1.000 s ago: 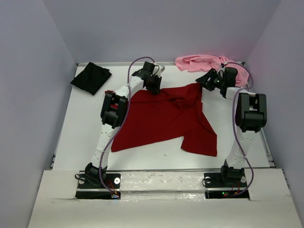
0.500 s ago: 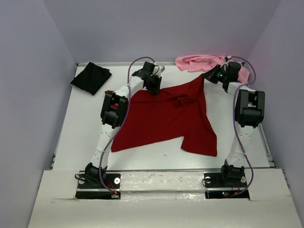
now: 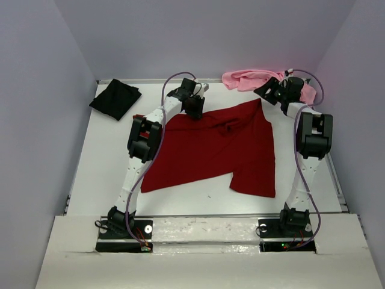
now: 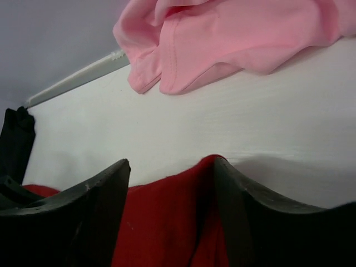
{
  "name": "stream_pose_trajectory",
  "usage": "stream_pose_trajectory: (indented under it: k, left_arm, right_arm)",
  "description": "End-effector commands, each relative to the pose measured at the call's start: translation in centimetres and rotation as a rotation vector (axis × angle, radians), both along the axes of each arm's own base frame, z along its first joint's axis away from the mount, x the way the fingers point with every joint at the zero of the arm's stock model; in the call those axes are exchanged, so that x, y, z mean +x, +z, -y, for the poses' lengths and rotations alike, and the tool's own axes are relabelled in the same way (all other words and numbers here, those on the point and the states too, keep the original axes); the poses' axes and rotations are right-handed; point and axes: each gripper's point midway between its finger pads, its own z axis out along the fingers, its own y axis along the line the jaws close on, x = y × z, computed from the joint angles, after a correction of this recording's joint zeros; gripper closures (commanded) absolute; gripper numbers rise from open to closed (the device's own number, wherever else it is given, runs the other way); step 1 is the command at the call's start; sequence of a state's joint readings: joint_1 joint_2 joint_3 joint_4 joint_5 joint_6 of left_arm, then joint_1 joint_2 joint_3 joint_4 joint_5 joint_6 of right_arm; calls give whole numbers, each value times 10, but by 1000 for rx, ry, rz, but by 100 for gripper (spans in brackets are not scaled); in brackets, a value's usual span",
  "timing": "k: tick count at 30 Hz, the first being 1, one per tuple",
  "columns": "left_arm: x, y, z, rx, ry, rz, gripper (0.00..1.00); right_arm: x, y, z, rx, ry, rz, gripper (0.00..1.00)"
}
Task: Fold and stack the t-shirts
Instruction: Fold the tshirt
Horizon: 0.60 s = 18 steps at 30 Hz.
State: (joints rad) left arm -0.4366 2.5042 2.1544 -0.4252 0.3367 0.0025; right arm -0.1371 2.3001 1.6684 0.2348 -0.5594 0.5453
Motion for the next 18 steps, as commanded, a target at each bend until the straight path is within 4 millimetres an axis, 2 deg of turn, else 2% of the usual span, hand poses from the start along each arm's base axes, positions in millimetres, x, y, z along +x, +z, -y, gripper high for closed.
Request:
stream_pose_trajectory:
  k: [1, 4, 7, 9, 10, 13, 17, 18]
  left_arm:
    - [-28, -32, -27, 110, 18, -122, 72]
    - [-27, -32, -26, 107, 18, -121, 72]
    - [-26, -32, -26, 106, 18, -121, 72]
    - [-27, -33, -26, 107, 18, -122, 72]
    - [-27, -32, -26, 108, 18, -122, 72]
    - [-26, -31, -26, 106, 20, -119, 72]
    - [-26, -32, -25, 109, 20, -119, 72]
    - [-26, -31, -24, 108, 18, -117, 72]
  right_arm:
    - [14, 29, 31, -126, -125, 94, 24]
    - [6, 45, 43, -173, -164, 111, 21]
    - [-6, 66, 42, -191, -160, 133, 21]
    - [-16, 69, 39, -196, -142, 109, 21]
    - [-25, 78, 33, -185, -113, 108, 22]
    - [-44, 84, 21, -141, -70, 71, 24]
    - [-90, 83, -12, 28, 36, -17, 28]
    - [-113, 73, -24, 109, 58, -70, 28]
